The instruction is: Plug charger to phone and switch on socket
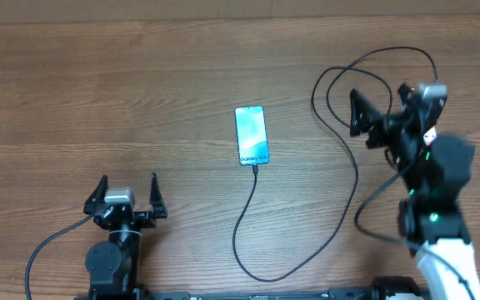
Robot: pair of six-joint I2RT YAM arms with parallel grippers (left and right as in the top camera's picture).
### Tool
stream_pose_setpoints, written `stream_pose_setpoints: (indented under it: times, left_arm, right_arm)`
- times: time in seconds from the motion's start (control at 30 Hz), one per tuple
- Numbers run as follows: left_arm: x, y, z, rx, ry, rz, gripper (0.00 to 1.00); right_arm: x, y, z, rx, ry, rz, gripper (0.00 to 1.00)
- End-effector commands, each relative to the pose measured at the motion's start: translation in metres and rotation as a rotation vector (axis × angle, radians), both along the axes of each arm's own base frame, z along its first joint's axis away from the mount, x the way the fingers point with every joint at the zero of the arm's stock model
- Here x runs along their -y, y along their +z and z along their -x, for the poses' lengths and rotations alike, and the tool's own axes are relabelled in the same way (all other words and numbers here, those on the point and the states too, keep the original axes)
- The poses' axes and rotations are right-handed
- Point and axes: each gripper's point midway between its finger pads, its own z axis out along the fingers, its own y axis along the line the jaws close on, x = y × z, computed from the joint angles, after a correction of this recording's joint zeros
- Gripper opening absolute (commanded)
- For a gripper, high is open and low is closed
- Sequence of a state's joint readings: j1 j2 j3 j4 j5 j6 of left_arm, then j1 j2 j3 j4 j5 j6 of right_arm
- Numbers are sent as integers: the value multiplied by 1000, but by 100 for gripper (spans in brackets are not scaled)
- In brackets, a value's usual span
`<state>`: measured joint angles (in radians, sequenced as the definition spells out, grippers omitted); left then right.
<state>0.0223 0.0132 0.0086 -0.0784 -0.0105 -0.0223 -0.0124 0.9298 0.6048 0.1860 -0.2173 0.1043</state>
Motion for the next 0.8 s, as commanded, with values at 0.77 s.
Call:
stream_pose_setpoints:
  times: [0.77]
  left_arm:
    - [1,1,0,6,-6,-7,100]
  right_arm:
    - [6,-123,96,13,-66,8,100]
